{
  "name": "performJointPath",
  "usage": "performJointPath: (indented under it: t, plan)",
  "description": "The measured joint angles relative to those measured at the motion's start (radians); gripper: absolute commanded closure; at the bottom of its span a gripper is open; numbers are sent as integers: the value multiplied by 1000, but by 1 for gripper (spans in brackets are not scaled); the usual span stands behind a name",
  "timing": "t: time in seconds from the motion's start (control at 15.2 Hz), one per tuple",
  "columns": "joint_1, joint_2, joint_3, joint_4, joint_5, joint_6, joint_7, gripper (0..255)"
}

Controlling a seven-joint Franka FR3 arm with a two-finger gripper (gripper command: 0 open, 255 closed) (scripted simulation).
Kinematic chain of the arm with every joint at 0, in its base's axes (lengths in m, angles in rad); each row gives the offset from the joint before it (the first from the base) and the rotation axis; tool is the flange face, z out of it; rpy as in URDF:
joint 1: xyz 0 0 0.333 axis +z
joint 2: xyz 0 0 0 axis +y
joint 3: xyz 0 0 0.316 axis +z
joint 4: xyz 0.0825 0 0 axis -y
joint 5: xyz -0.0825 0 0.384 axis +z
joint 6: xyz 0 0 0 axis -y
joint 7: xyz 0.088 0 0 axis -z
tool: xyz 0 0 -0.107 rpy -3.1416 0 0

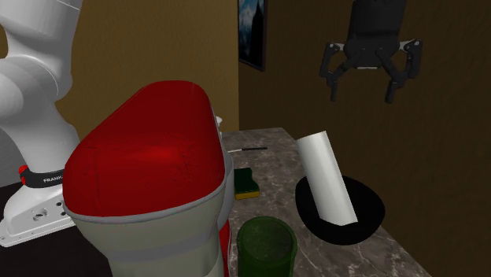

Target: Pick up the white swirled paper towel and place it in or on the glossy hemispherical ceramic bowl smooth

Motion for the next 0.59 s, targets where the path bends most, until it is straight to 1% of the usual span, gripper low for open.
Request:
performJointPath:
  t: [0.13, 0.26, 0.59]
  plan:
    - [-7, -2, -2, 49, -2, -50, 4, 0]
    - [-10, -3, -3, 72, -3, -72, 5, 0]
    - [-10, -3, -3, 78, -4, -80, 6, 0]
